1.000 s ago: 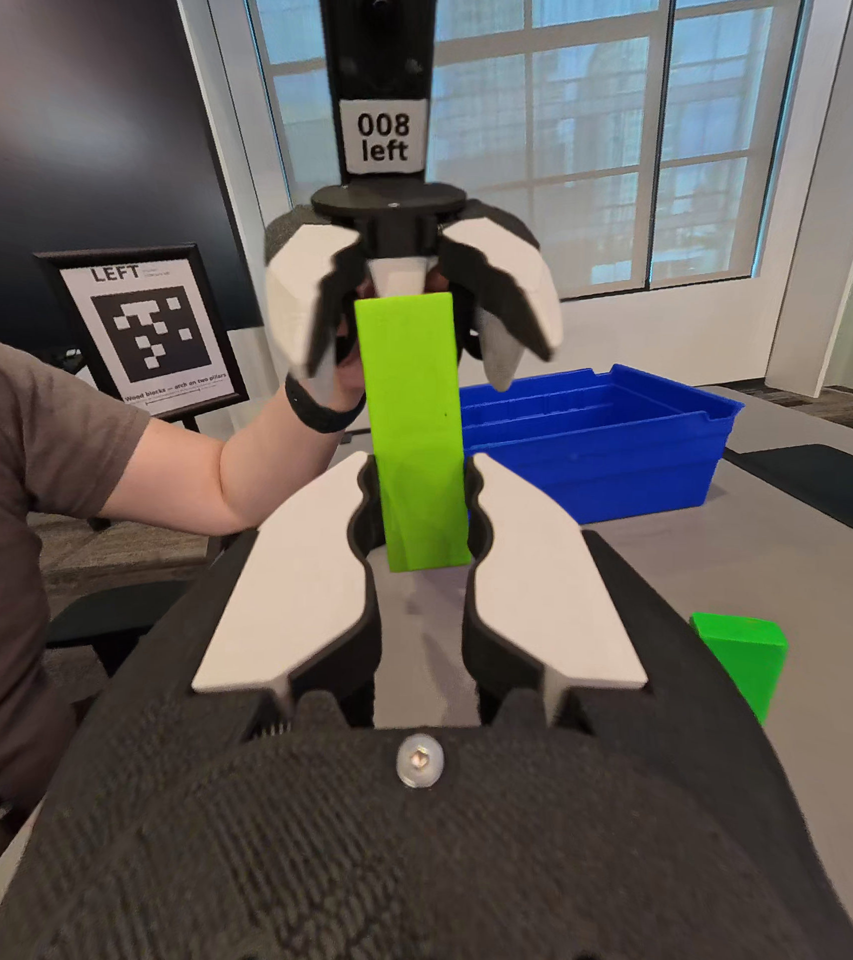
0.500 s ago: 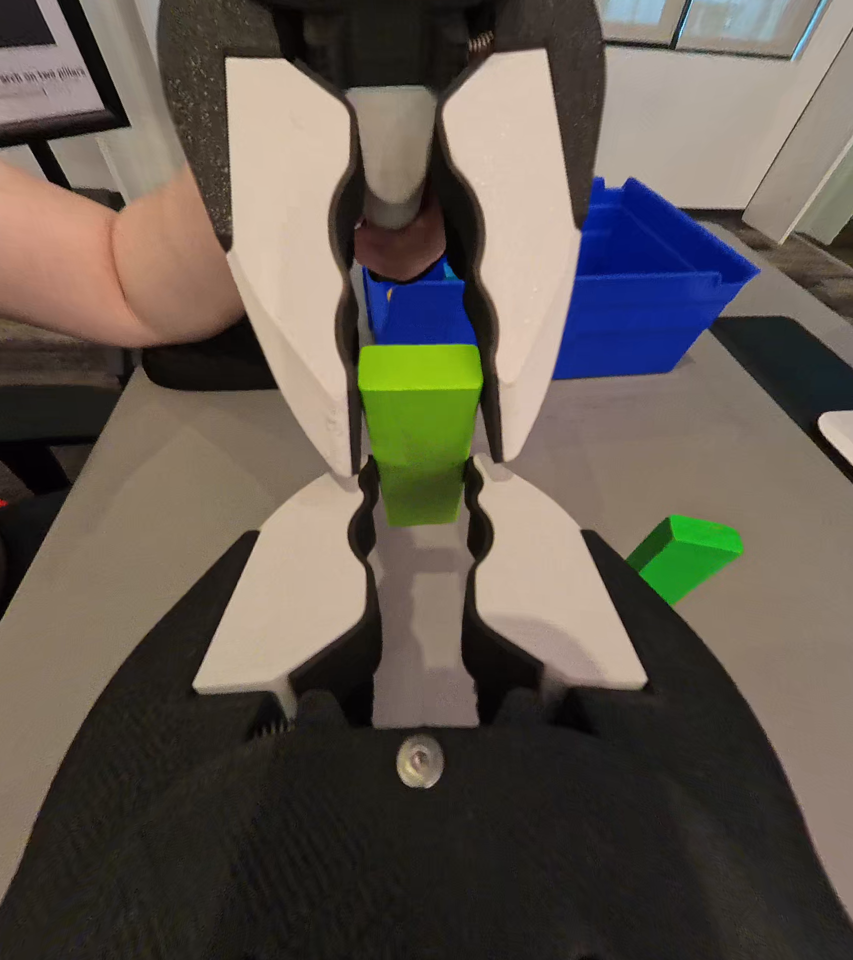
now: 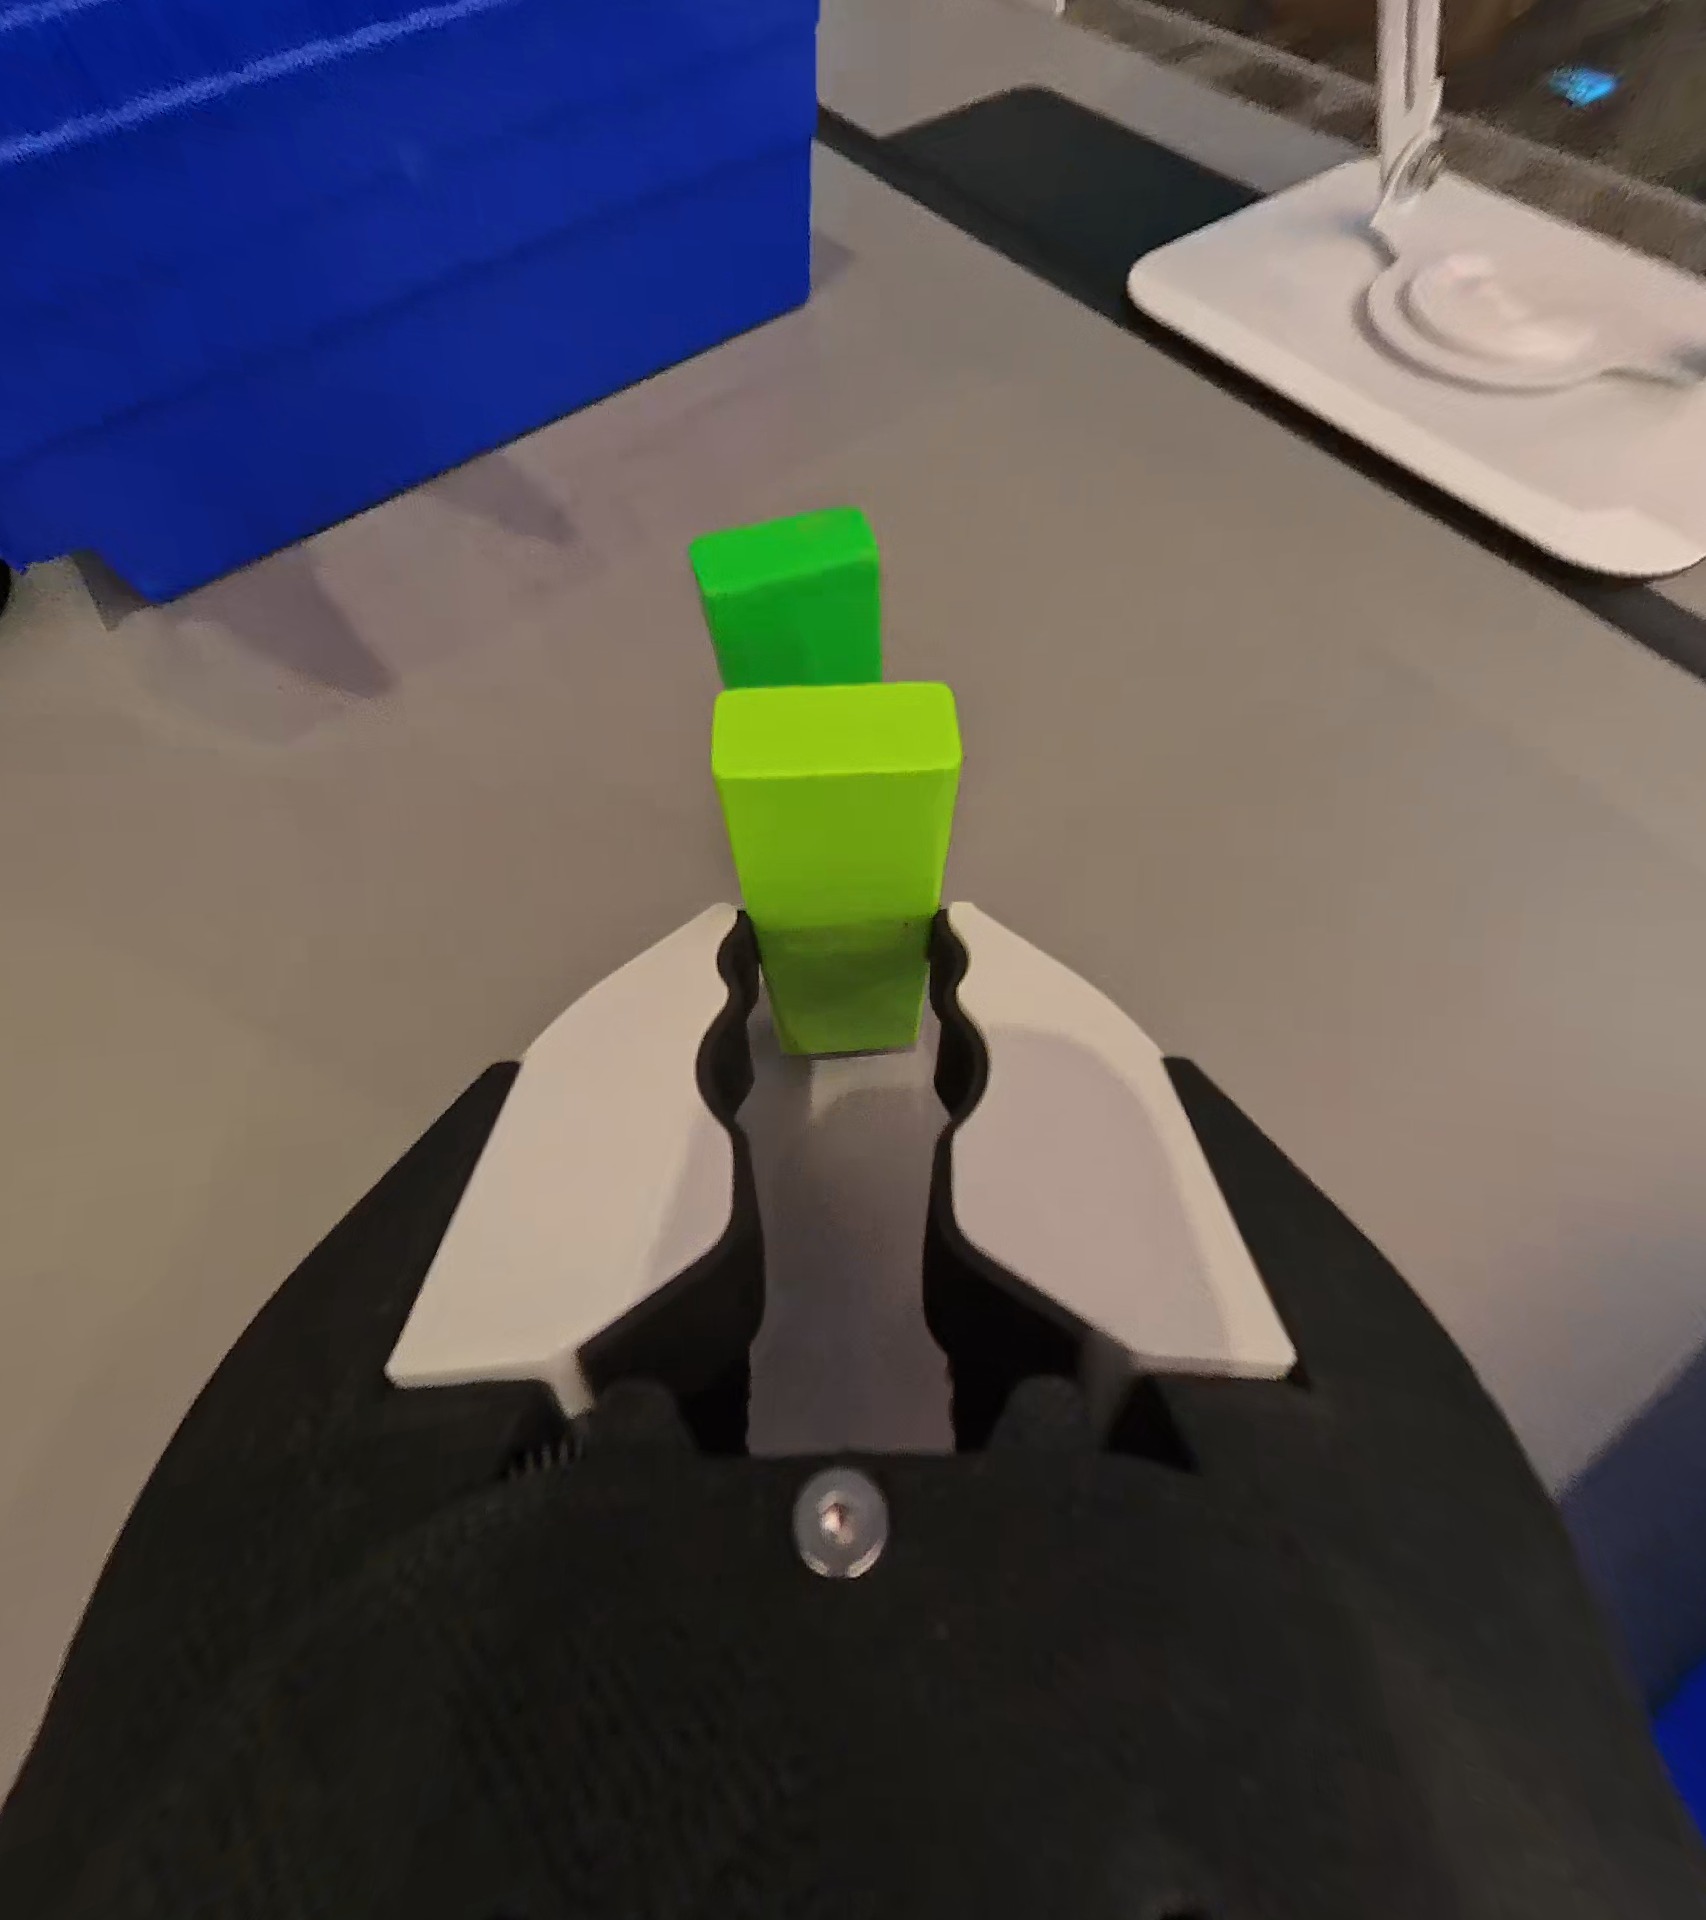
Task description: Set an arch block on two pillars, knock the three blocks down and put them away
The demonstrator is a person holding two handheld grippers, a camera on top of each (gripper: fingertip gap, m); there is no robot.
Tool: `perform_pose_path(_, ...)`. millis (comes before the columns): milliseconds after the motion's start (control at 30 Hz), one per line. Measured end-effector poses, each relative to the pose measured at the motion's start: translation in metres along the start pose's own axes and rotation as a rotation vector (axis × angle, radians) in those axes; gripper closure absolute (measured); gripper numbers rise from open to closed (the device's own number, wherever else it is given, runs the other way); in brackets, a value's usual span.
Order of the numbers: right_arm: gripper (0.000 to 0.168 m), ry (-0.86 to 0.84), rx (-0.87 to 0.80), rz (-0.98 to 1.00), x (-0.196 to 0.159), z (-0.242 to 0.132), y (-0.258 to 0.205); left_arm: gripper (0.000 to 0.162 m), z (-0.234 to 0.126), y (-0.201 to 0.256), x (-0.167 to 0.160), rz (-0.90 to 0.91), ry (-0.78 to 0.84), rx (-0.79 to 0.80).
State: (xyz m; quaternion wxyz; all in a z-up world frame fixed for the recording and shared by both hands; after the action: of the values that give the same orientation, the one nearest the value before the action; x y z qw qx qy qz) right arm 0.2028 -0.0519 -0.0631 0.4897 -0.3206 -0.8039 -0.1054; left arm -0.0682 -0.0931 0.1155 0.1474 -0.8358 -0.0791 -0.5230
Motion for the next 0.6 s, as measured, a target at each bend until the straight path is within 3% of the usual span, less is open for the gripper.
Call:
perform_pose_path(200, 0.135, -0.016, 0.059, 0.033, -0.005, 0.008, 0.011, 0.097, -0.035, -0.012, -0.005, -0.042, 0.034, 0.039)
perform_pose_path(600, 0.135, -0.017, 0.054, -0.068, -0.005, 0.008, 0.013, 0.089, -0.052, -0.021, -0.02, -0.054, -0.053, 0.066)
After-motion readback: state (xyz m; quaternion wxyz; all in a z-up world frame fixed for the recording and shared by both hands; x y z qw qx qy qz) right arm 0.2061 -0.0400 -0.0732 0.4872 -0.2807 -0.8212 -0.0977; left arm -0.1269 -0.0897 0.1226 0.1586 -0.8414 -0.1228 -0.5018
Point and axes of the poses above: each gripper's, where its closed fingertips meet, z out along the fingers, x out of its top, y = z × x across the jaws, the point moved 10 cm from there along -z, back along the fingers, and after that the axes turned 7 degrees about z, right-handed, at the moved point
